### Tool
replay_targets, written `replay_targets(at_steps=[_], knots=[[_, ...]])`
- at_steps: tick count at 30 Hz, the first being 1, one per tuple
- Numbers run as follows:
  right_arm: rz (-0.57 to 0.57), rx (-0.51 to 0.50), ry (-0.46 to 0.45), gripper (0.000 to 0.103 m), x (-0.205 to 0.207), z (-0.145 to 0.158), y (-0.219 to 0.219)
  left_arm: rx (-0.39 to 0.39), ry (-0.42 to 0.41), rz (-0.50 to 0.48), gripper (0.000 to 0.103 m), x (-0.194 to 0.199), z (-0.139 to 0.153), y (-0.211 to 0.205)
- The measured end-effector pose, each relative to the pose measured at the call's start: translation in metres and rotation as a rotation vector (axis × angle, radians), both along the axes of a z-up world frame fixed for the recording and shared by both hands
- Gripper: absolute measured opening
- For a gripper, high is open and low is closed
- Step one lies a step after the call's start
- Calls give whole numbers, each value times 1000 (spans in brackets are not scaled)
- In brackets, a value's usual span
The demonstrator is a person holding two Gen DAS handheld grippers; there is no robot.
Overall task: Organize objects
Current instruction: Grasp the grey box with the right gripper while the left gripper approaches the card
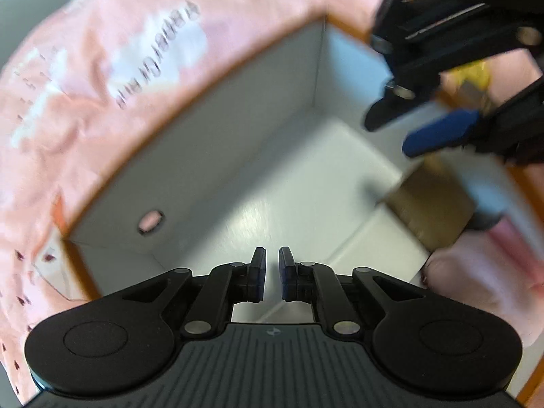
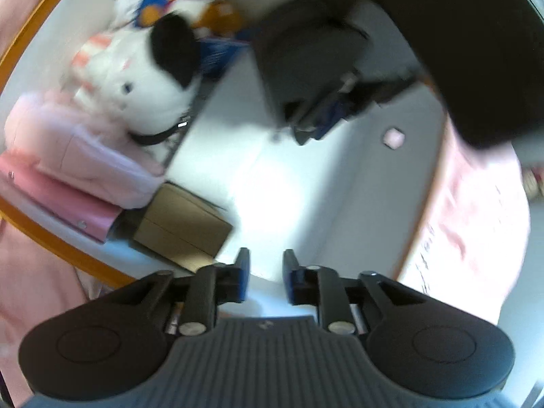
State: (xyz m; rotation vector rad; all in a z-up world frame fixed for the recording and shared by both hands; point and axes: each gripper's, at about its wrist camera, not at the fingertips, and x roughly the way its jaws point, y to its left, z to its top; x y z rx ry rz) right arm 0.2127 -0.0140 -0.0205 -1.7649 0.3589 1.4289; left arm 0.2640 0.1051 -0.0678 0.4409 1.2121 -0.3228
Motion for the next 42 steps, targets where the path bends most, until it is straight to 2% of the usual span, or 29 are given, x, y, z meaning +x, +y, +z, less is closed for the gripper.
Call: replay_targets(at_steps=[6,9,10,12,13,15,16,18,19,22,26,28,30,34,37,39,42], knots=[[-313,243,102,39,17,45,-55,-146,-173,-3,12,-25,56,-32],[-470,357,151,47,21,62,-100,-167,-258,-60,12,-49,75,-53],[-503,398,168,50,26,64,-101,-175,-270,-84,12,-57,94,-46],[-570,472,194,55,14,67,-89,-197,-259,-151,12,-52,89,-71],[-609,495,203,55,10,51,-93,-195,-244,-194,13,-57,88,-81],[-689,529,221,55,0,42,-109,-164,-209,-286,14,-61,82,-103],[-724,537,240,55,-6,20,-107,-143,-194,-330,18,-65,78,-115],[-797,546,260,55,-13,1,-120,-96,-169,-402,24,-67,59,-137],[-822,550,267,55,-25,-8,-105,-70,-153,-433,29,-71,49,-148],[-859,534,263,55,-27,-35,-106,-3,-86,-490,35,-67,16,-174],[-852,511,240,56,-26,-64,-106,55,-24,-508,39,-46,-19,-193],[-837,506,216,60,-17,-79,-96,81,4,-507,41,-43,-23,-197],[-800,502,156,71,-21,-100,-93,101,29,-509,43,-41,-25,-198],[-729,495,60,80,-38,-117,-96,121,57,-524,51,-42,-25,-198],[-741,524,43,79,-35,-122,-98,129,65,-529,54,-39,-30,-199],[-793,559,56,68,-27,-116,-103,132,68,-532,57,-38,-33,-202],[-883,624,157,59,-14,-99,-117,143,79,-551,62,-40,-35,-204]])
